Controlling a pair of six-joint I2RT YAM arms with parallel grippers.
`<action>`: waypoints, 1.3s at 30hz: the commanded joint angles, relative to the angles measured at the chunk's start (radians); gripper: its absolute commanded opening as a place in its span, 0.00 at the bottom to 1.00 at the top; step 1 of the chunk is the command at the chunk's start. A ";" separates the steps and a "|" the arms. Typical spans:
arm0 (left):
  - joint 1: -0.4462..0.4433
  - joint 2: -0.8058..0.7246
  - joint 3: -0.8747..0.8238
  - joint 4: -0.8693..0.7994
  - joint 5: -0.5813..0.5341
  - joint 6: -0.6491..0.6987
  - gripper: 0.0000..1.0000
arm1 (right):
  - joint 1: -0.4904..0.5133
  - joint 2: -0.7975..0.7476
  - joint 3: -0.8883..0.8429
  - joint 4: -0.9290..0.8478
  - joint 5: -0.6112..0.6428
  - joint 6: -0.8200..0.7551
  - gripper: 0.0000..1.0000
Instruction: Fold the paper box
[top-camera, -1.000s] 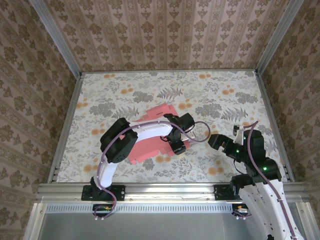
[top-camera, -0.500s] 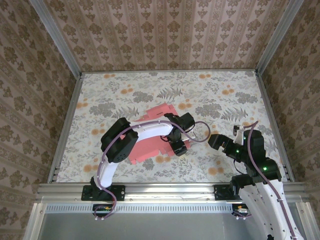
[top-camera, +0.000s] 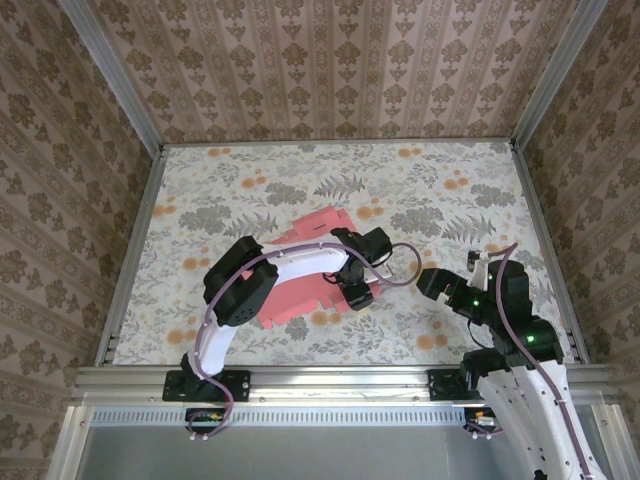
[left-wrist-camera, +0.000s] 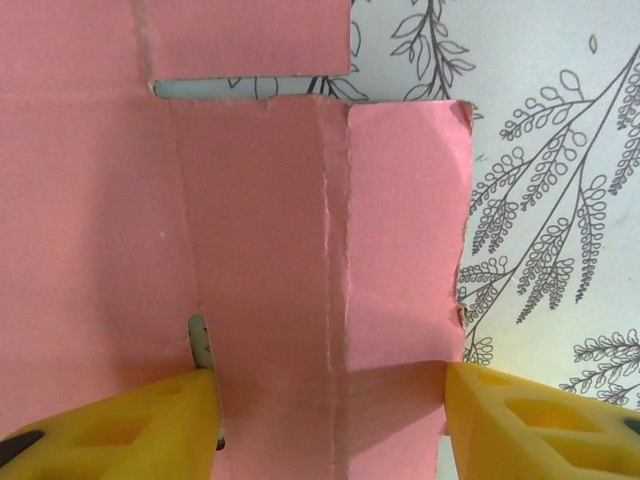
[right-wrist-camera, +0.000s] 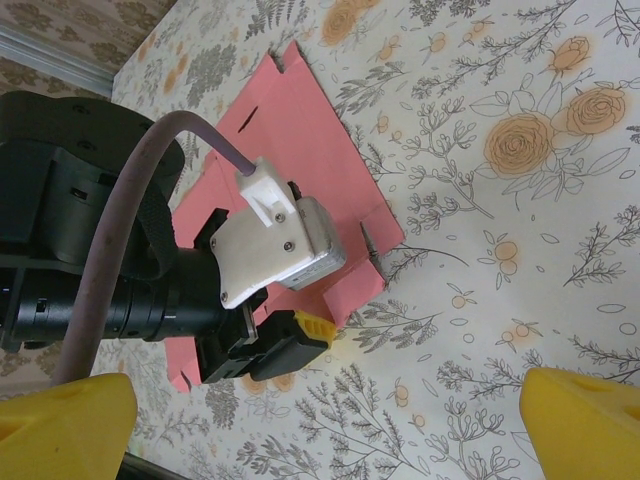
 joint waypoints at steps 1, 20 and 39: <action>-0.023 0.057 0.002 -0.021 -0.022 -0.018 0.56 | -0.002 -0.016 0.001 -0.007 -0.027 -0.005 1.00; 0.020 0.018 0.039 -0.068 0.015 -0.006 0.33 | -0.005 -0.032 -0.001 -0.013 -0.025 -0.002 1.00; 0.102 -0.104 0.336 -0.229 0.135 -0.047 0.20 | -0.005 -0.036 0.097 0.014 -0.060 -0.051 1.00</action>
